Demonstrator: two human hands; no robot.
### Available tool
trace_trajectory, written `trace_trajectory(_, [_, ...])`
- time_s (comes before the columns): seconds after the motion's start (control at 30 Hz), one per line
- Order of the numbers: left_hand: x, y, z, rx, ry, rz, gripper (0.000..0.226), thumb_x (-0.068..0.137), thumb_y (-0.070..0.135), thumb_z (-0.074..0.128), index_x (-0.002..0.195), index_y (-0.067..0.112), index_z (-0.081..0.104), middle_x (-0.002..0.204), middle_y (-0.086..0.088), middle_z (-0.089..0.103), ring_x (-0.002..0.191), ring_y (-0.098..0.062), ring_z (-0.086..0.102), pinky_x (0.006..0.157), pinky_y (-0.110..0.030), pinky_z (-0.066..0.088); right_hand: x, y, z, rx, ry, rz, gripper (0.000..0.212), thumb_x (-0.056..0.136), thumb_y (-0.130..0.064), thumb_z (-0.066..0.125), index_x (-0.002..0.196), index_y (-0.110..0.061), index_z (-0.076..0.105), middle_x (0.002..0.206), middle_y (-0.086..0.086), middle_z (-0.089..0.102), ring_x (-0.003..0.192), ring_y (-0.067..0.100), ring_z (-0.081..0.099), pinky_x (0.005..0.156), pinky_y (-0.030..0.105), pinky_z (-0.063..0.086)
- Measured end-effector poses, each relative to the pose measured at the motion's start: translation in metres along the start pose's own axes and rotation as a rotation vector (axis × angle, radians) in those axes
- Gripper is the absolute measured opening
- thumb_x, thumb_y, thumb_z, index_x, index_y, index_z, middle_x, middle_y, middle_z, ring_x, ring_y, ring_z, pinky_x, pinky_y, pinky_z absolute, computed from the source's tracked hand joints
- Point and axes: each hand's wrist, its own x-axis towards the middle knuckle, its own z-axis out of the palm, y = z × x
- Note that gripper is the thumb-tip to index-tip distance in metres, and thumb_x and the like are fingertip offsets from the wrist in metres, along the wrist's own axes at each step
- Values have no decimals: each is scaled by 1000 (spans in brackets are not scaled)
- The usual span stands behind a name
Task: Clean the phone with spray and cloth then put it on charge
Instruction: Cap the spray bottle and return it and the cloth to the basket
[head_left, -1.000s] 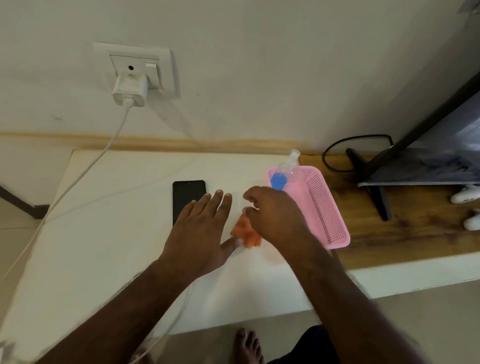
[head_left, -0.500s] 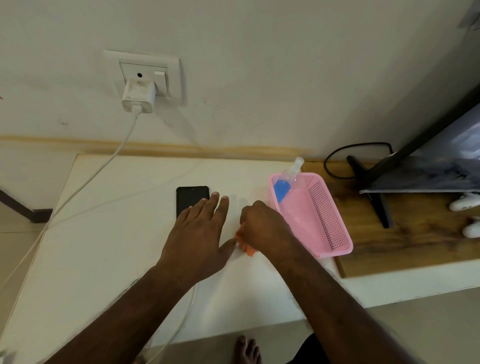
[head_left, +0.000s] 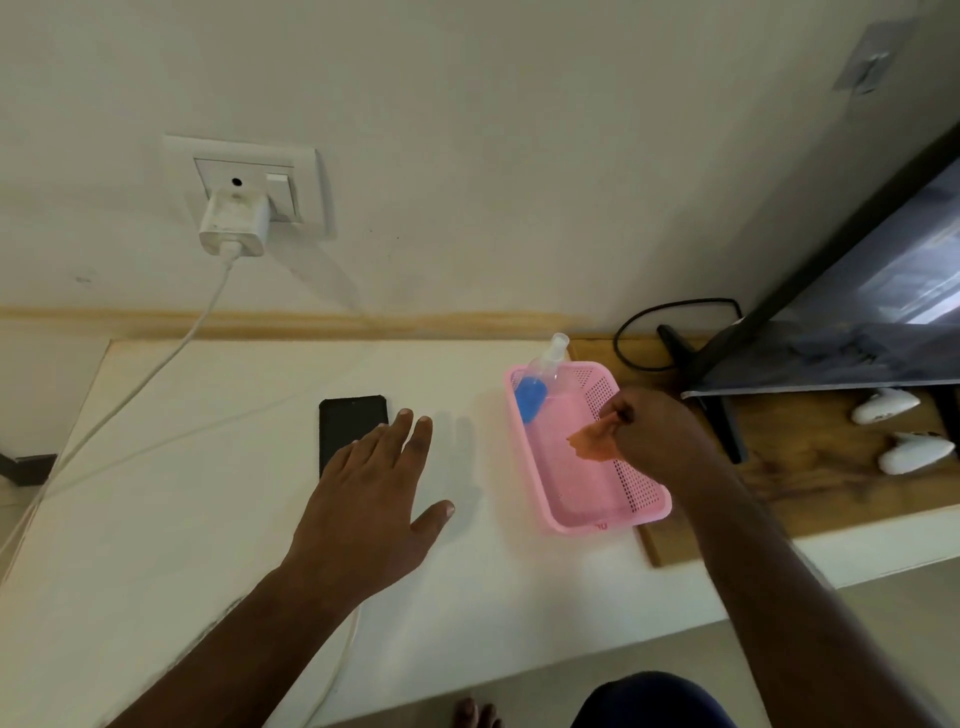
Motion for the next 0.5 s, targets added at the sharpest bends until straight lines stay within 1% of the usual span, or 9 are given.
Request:
trace_trajectory(0.07, [0, 0, 2, 11, 0, 5, 87, 92, 69, 36, 159, 24, 3, 168, -2, 7, 153, -23, 15, 120, -36, 15, 18, -8, 2, -102, 15, 14, 33, 72, -45, 83, 86, -25, 62, 80, -6, 66, 68, 10, 61, 50, 22, 43])
trace_trajectory(0.13, [0, 1, 3, 14, 1, 6, 87, 92, 70, 34, 159, 24, 1, 168, -1, 6, 153, -22, 14, 120, -35, 13, 38, -16, 4, -169, 33, 32, 23, 82, -37, 76, 96, -28, 60, 91, -3, 65, 68, 10, 57, 49, 22, 43])
trace_trajectory(0.17, [0, 1, 3, 13, 0, 6, 87, 92, 70, 33, 159, 24, 1, 168, -1, 6, 153, -21, 13, 120, -35, 12, 47, -18, 6, -134, 42, 29, 23, 87, -28, 71, 108, -27, 62, 102, -1, 65, 72, 11, 57, 53, 23, 48])
trace_trajectory(0.2, [0, 1, 4, 12, -3, 6, 87, 92, 70, 33, 159, 24, 1, 168, -1, 6, 153, -21, 13, 120, -34, 11, 55, -20, 6, -76, 46, 24, 27, 89, -21, 68, 116, -23, 62, 111, 2, 63, 78, 14, 58, 61, 27, 54])
trace_trajectory(0.27, [0, 1, 4, 7, -10, 5, 87, 92, 70, 33, 159, 25, 0, 168, -1, 5, 153, -21, 13, 119, -33, 10, 68, -22, 9, -26, 63, 2, 30, 90, -16, 67, 119, -15, 61, 115, 7, 62, 91, 21, 61, 80, 36, 58])
trace_trajectory(0.3, [0, 1, 4, 1, -12, 3, 87, 92, 70, 33, 159, 25, 0, 168, -1, 5, 153, -21, 12, 120, -33, 10, 72, -22, 11, -49, 72, -5, 30, 90, -17, 66, 119, -12, 61, 113, 8, 63, 94, 22, 61, 85, 37, 56])
trace_trajectory(0.33, [0, 1, 4, -6, -16, 0, 86, 92, 69, 33, 159, 25, 0, 168, 0, 4, 153, -21, 12, 120, -34, 10, 76, -23, 13, -88, 80, -8, 29, 91, -19, 66, 118, -11, 61, 111, 8, 63, 94, 22, 61, 86, 36, 55])
trace_trajectory(0.4, [0, 1, 5, -12, -24, -4, 86, 92, 70, 31, 159, 26, -2, 168, 0, 2, 154, -20, 10, 120, -33, 10, 80, -24, 18, -176, 118, -16, 28, 93, -25, 65, 116, -10, 59, 107, 8, 64, 92, 22, 61, 81, 32, 53])
trace_trajectory(0.5, [0, 1, 5, -20, -32, -16, 86, 91, 71, 29, 158, 27, -3, 168, 1, 1, 154, -20, 9, 121, -34, 10, 83, -22, 25, -298, 200, -8, 32, 93, -29, 65, 117, -11, 54, 109, 8, 65, 89, 21, 61, 73, 30, 50])
